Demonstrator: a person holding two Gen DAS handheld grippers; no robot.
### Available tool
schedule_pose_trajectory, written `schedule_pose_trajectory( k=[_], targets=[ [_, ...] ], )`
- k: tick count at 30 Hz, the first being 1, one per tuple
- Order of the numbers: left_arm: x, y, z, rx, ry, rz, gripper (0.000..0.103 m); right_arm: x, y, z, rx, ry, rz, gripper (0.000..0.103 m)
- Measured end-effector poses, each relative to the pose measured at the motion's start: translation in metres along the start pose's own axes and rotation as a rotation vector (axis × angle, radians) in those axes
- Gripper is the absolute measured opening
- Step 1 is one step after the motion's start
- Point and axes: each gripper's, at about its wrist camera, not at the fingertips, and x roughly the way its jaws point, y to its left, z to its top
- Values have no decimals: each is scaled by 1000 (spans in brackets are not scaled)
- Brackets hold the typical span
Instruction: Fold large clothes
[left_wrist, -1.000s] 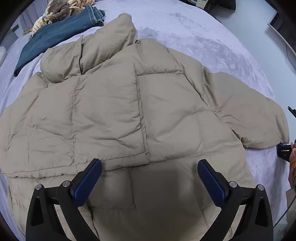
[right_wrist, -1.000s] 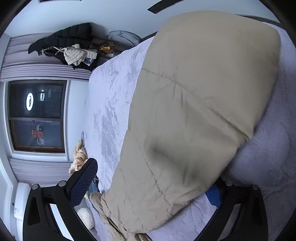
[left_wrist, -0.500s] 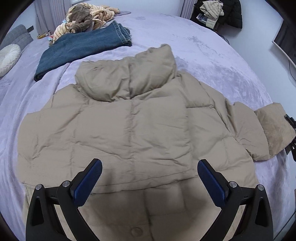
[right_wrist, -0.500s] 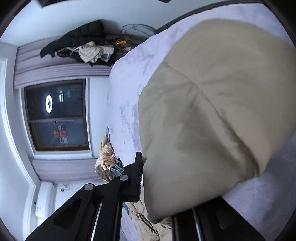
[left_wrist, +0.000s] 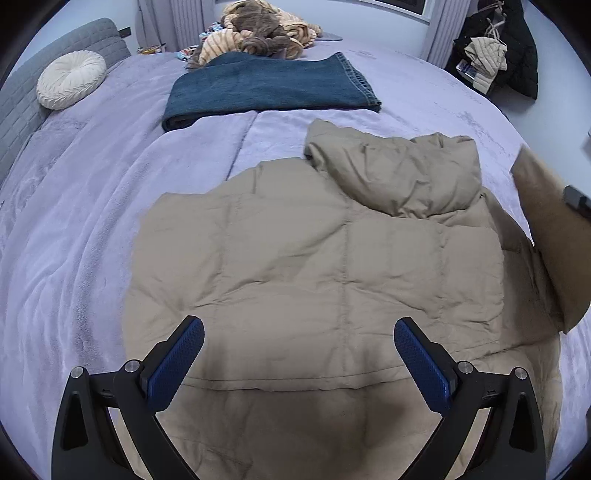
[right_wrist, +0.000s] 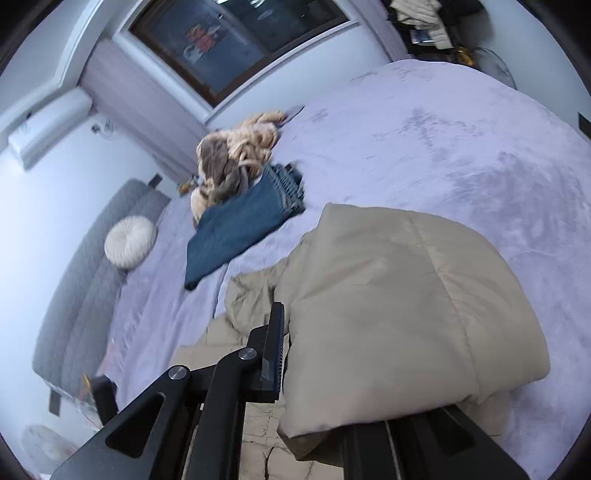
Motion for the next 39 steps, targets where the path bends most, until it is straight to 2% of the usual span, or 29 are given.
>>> schedule_pose_trajectory(
  k=[4,7,10,11,13,15,17,21,25,26,27,28,29,32,36,38,39],
  targets=[
    [3,25,-3,-23,-6,12,103,62,30,-49,-76,123,-88,10],
    [9,35,-5,-36,0,4,103,88,32,-85,-80,178,-153,10],
    [16,36,-5,-34,9,-8,103,104,23,-103,-65,210,-214,10],
    [18,34,-5,-33,11,-16,103,105,23,-107,-67,216,-231,14],
    [21,31,-3,-25,9,-25,103,103,23,-108,-69,230,-236,30],
    [22,27,-1,-21,6,-37,103,89,25,-103,-55,229,-217,67],
    [22,26,2,-27,4,-52,103,65,25,-99,-30,186,-209,74],
    [20,31,11,-48,-10,-80,103,20,-2,-93,123,107,-194,74],
    [19,38,21,-62,-29,-120,103,6,-51,-80,382,42,-154,74],
    [18,41,24,-67,-34,-138,103,4,-59,-78,431,21,-137,63],
    [17,44,25,-73,-37,-153,103,7,-63,-73,459,6,-125,31],
    [17,47,26,-81,-33,-168,103,9,-62,-68,459,1,-127,15],
    [17,52,27,-93,-27,-187,103,11,-56,-64,439,-13,-129,10],
    [17,66,27,-146,-13,-285,103,20,-11,-48,250,-14,-117,9],
    [18,82,25,-234,20,-460,103,51,69,-56,-46,78,-72,9],
    [20,88,25,-289,35,-553,103,75,103,-74,-180,164,-80,12],
    [21,90,25,-309,39,-589,103,84,113,-82,-217,203,-84,26]
  ],
)
